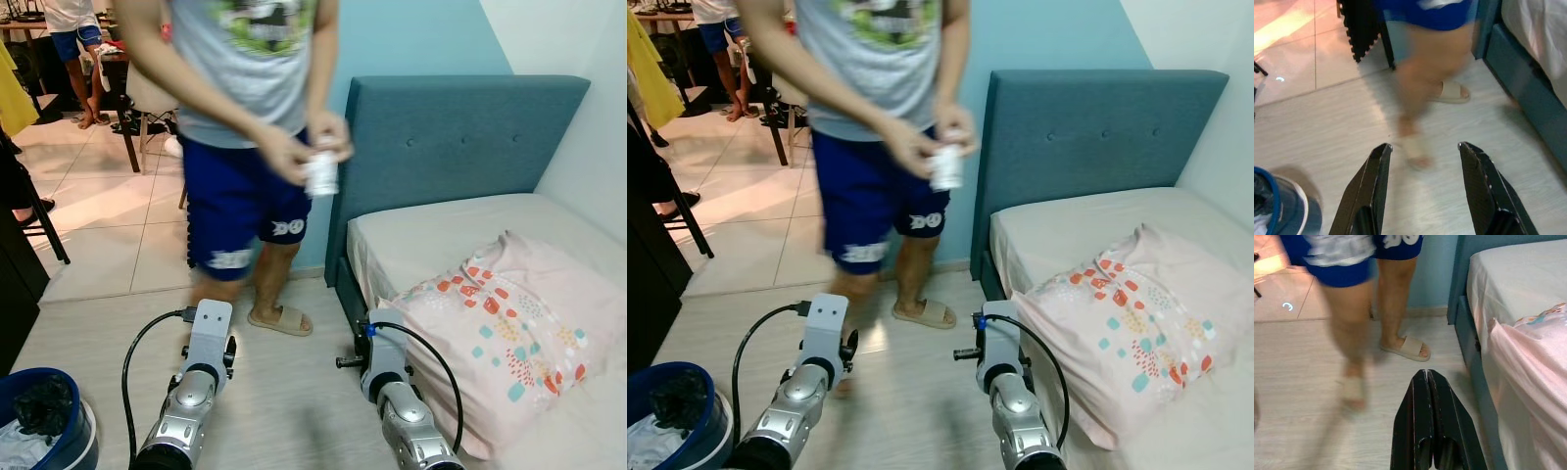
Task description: Clean up the room
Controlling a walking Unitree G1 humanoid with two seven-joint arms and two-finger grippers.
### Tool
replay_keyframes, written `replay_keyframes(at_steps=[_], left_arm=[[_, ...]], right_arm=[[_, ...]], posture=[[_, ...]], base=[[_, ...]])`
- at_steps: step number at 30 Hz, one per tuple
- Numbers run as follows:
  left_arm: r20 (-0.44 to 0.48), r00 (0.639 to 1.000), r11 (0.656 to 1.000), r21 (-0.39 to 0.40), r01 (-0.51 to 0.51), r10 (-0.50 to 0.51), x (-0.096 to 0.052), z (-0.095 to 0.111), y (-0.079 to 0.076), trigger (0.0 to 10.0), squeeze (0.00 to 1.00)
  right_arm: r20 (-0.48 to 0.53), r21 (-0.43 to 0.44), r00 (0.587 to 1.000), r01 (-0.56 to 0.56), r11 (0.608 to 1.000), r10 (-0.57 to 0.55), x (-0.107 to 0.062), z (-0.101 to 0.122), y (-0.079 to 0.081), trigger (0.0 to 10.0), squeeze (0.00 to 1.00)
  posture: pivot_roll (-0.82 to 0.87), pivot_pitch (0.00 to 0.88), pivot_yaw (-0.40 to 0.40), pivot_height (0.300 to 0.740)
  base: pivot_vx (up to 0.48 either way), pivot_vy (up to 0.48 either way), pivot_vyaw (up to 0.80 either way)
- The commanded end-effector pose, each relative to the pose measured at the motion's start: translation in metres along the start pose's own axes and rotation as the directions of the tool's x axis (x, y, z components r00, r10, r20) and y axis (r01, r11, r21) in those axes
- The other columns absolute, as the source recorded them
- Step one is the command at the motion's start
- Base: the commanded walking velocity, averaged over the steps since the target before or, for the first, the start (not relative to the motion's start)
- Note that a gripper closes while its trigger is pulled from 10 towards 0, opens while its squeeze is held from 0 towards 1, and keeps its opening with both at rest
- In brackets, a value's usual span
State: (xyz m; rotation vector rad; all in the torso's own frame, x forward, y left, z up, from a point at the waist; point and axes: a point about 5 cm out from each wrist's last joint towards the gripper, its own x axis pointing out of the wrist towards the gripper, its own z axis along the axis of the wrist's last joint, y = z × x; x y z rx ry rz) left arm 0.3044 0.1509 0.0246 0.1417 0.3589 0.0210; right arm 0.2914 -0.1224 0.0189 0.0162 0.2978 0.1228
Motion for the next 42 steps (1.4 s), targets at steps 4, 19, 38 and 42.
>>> replay_keyframes(at_steps=[4,19,38,42], left_arm=[[-0.049,0.997,0.998,0.005,0.055,-0.055,0.002,-0.002,-0.010,10.0,0.00],[-0.044,0.999,0.998,-0.057,-0.014,0.011,-0.004,-0.012,0.014,10.0,0.00],[-0.038,0.996,0.997,-0.019,0.077,-0.078,-0.006,-0.015,0.004,10.0,0.00],[-0.038,0.996,0.996,-0.003,0.084,-0.084,-0.006,-0.015,0.004,10.0,0.00]], right_arm=[[-0.041,0.133,0.999,0.024,0.991,-0.018,-0.002,-0.005,-0.007,10.0,0.00],[-0.101,0.003,0.994,0.049,0.999,-0.049,-0.003,-0.016,-0.012,10.0,0.00],[-0.064,-0.050,0.998,0.027,0.998,-0.030,-0.001,-0.008,-0.014,10.0,0.00],[-0.062,-0.049,0.998,0.015,0.999,-0.018,-0.001,-0.008,-0.012,10.0,0.00]], posture=[[0.01,0.000,-0.068,0.740],[-0.01,0.000,-0.063,0.740],[0.00,0.000,-0.068,0.740],[0.00,0.000,-0.068,0.740]], base=[[0.000,0.000,0.00],[0.000,0.000,0.00],[0.000,0.000,0.00],[0.000,0.000,0.00]])
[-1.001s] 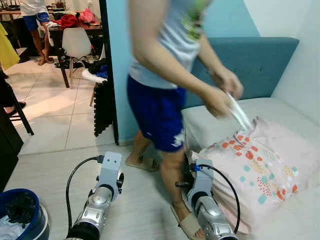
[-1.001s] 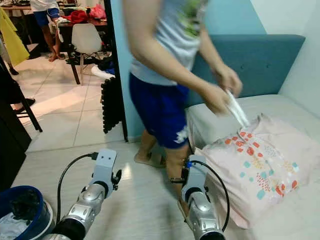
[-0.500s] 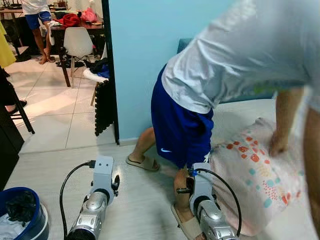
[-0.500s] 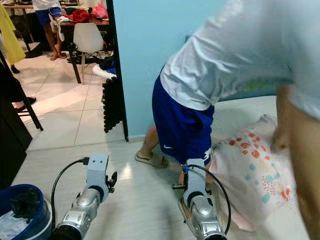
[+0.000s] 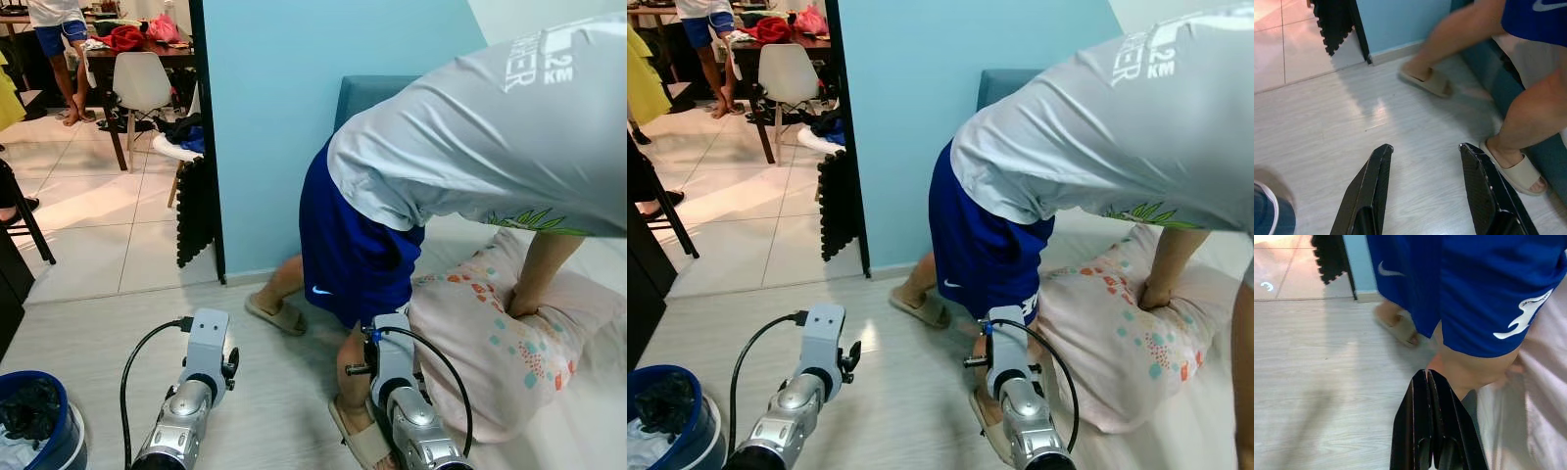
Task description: Clean up the room
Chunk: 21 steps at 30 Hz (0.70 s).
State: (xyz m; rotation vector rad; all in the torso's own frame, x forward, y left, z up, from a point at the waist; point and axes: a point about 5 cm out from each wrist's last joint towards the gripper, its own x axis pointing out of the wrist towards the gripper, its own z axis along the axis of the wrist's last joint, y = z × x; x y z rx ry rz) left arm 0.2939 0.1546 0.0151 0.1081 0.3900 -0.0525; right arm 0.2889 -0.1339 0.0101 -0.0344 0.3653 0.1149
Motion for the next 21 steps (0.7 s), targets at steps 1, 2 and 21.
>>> replay_keyframes(at_steps=[1,2,21], left_arm=[[-0.011,1.000,1.000,0.019,-0.001,0.001,0.000,-0.002,0.003,10.0,0.00],[-0.009,1.000,1.000,0.020,-0.005,0.005,0.000,-0.002,0.004,10.0,0.00],[-0.022,0.991,0.990,-0.038,-0.135,0.134,-0.004,-0.009,0.026,10.0,0.00]], right_arm=[[0.001,-0.022,1.000,-0.003,1.000,0.003,-0.001,-0.001,0.000,10.0,0.00],[-0.004,-0.029,1.000,-0.006,1.000,0.006,-0.001,-0.002,0.001,10.0,0.00],[0.026,-0.006,0.999,-0.035,0.999,0.035,0.002,0.003,0.004,10.0,0.00]], posture=[[0.00,0.000,-0.056,0.740],[0.00,0.000,-0.050,0.740],[0.03,0.000,-0.086,0.740]], base=[[0.000,0.000,0.00],[0.000,0.000,0.00],[0.000,0.000,0.00]])
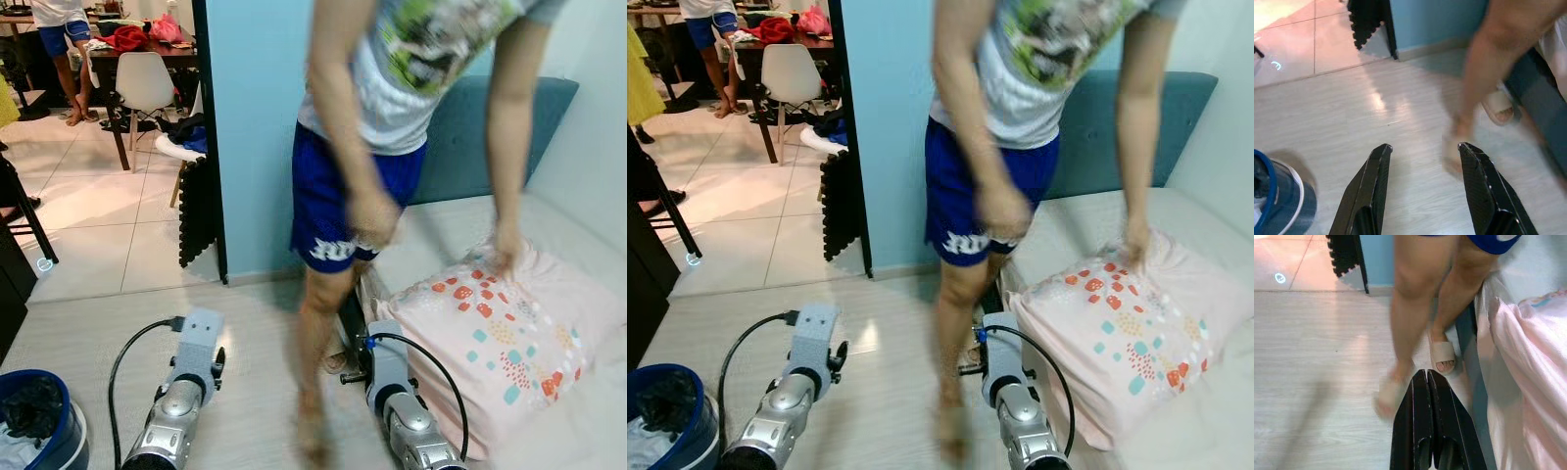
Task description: Clean up the room
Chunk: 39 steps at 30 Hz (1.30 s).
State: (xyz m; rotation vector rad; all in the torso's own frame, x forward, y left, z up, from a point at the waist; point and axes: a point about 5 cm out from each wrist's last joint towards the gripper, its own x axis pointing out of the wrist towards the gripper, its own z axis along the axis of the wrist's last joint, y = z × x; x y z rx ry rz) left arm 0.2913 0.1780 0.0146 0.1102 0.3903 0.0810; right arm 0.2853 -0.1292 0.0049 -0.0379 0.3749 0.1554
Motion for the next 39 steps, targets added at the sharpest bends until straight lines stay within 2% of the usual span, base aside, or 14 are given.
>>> replay_keyframes(at_steps=[1,4,8,11,14,18,19,25,30,33,39], left_arm=[[-0.039,0.999,1.000,-0.023,-0.010,0.010,0.000,-0.006,0.003,10.0,0.00],[-0.099,0.994,0.999,0.017,-0.036,0.038,0.002,-0.010,0.003,10.0,0.00],[-0.094,0.996,0.999,0.046,0.001,0.004,0.003,-0.007,-0.001,10.0,0.00],[-0.062,0.998,0.997,0.077,0.017,-0.012,0.002,-0.006,-0.002,10.0,0.00],[-0.065,0.998,0.997,0.074,0.015,-0.010,0.000,-0.008,-0.001,10.0,0.00],[-0.065,0.998,0.999,0.035,0.015,-0.013,-0.001,-0.010,0.001,10.0,0.00],[-0.059,0.998,1.000,0.009,0.020,-0.020,-0.001,-0.008,0.002,10.0,0.00],[-0.022,0.999,0.999,-0.022,0.025,-0.026,0.000,-0.001,0.002,10.0,0.00],[0.014,0.998,0.998,-0.023,0.066,-0.066,0.001,0.007,-0.005,10.0,0.00],[0.032,0.995,0.995,0.012,0.097,-0.097,0.001,0.010,-0.011,10.0,0.00],[0.059,0.996,0.998,-0.017,0.063,-0.062,0.002,0.013,-0.008,10.0,0.00]], right_arm=[[0.059,0.020,0.998,0.022,1.000,-0.023,0.003,0.012,-0.001,10.0,0.00],[0.078,0.046,0.996,0.040,0.998,-0.043,0.003,0.015,-0.004,10.0,0.00],[0.038,0.061,0.999,0.017,0.998,-0.020,0.005,0.014,-0.006,10.0,0.00],[0.014,0.029,1.000,0.008,1.000,-0.008,0.007,0.013,-0.006,10.0,0.00],[0.001,0.030,1.000,0.016,0.999,-0.016,0.007,0.011,-0.006,10.0,0.00],[-0.028,0.063,0.998,0.056,0.996,-0.054,0.006,0.006,-0.009,10.0,0.00],[-0.033,0.075,0.997,0.072,0.995,-0.070,0.005,0.005,-0.011,10.0,0.00],[-0.037,0.080,0.995,0.091,0.993,-0.088,0.004,0.003,-0.015,10.0,0.00],[-0.039,0.080,0.994,0.103,0.991,-0.101,0.004,0.003,-0.018,10.0,0.00],[-0.034,0.073,0.993,0.112,0.991,-0.109,0.004,0.005,-0.019,10.0,0.00],[-0.024,0.053,0.992,0.125,0.991,-0.124,0.004,0.006,-0.018,10.0,0.00]], posture=[[0.02,0.000,-0.087,0.740],[0.03,0.000,-0.097,0.740],[0.04,0.000,-0.115,0.740],[0.04,0.000,-0.114,0.740],[0.04,0.000,-0.113,0.740],[0.04,0.000,-0.113,0.740],[0.03,0.000,-0.112,0.740],[0.03,0.000,-0.110,0.740],[0.02,0.000,-0.104,0.740],[0.02,0.000,-0.107,0.740],[0.02,0.000,-0.100,0.740]], base=[[0.000,0.000,0.00],[0.000,0.000,0.00],[0.000,0.000,0.00],[0.000,0.000,0.00],[0.000,0.000,0.00],[0.000,0.000,-0.80],[0.000,0.000,-0.80],[0.000,0.000,-0.80],[0.000,0.000,-0.80],[0.000,0.000,-0.80],[0.000,0.000,-0.80]])
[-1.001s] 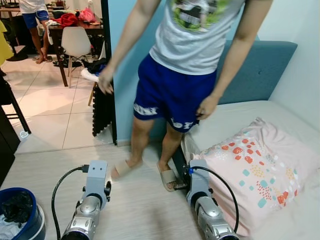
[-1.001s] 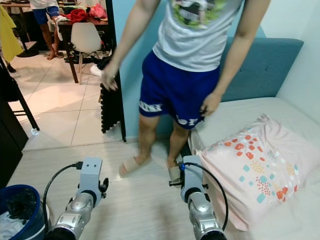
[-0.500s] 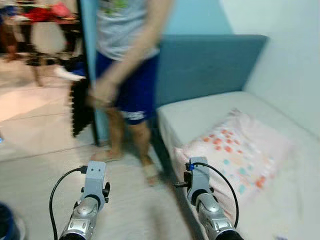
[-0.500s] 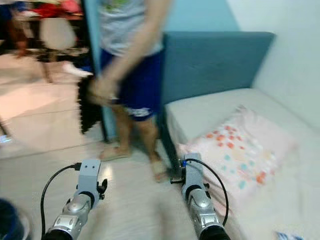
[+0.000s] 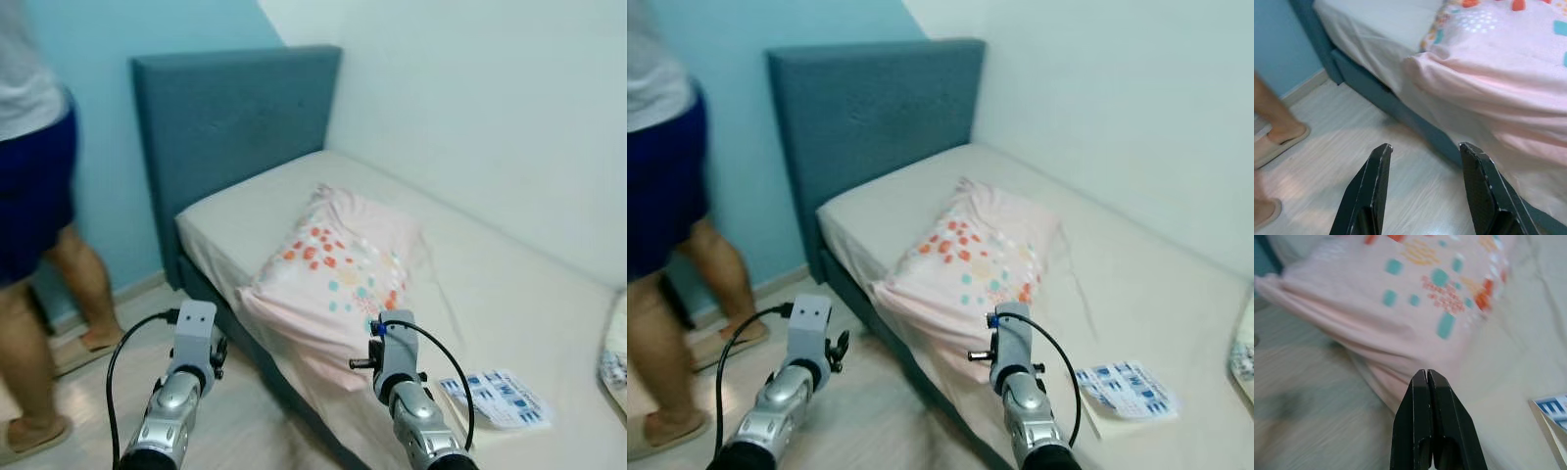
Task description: Clean up the room
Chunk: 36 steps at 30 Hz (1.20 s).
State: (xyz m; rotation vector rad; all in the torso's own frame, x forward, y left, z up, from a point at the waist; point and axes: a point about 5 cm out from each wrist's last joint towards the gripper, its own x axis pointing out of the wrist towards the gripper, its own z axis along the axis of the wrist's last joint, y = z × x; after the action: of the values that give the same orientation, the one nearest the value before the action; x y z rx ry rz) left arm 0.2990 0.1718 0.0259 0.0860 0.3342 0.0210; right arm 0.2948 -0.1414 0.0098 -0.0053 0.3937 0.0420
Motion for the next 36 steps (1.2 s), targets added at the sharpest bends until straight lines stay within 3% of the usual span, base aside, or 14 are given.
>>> replay_keyframes(at_steps=[1,15,19,26,31,36], left_arm=[[0.003,1.000,1.000,-0.011,-0.001,0.001,0.001,0.000,-0.002,10.0,0.00],[0.044,0.999,0.999,-0.006,0.031,-0.031,0.000,0.005,-0.001,10.0,0.00],[0.075,0.997,0.999,0.041,0.031,-0.034,-0.002,0.008,-0.003,10.0,0.00],[0.061,0.998,1.000,-0.007,-0.020,0.021,0.002,0.012,0.006,10.0,0.00],[0.100,0.994,0.999,-0.012,-0.049,0.050,0.004,0.019,0.011,10.0,0.00],[0.134,0.991,1.000,-0.007,-0.023,0.023,0.003,0.023,0.009,10.0,0.00]], right_arm=[[0.001,0.000,1.000,0.027,1.000,-0.027,0.000,-0.001,-0.004,10.0,0.00],[0.025,-0.002,0.999,0.041,0.999,-0.041,0.001,0.004,-0.003,10.0,0.00],[0.048,0.006,0.998,0.034,0.999,-0.034,0.004,0.012,0.001,10.0,0.00],[0.067,0.013,0.996,0.057,0.998,-0.058,0.005,0.016,-0.002,10.0,0.00],[0.076,0.020,0.993,0.089,0.996,-0.090,0.003,0.016,-0.008,10.0,0.00],[0.081,0.029,0.991,0.106,0.994,-0.108,0.002,0.014,-0.011,10.0,0.00]], posture=[[0.02,0.000,-0.096,0.740],[0.04,0.000,-0.100,0.740],[0.05,0.000,-0.095,0.740],[0.04,0.000,-0.075,0.740],[0.03,0.000,-0.053,0.740],[0.03,0.000,-0.041,0.740]], base=[[0.000,0.000,-0.80],[0.000,0.000,-0.80],[0.000,0.000,-0.80],[0.000,0.000,-0.80],[0.000,0.000,-0.80],[0.000,0.000,-0.80]])
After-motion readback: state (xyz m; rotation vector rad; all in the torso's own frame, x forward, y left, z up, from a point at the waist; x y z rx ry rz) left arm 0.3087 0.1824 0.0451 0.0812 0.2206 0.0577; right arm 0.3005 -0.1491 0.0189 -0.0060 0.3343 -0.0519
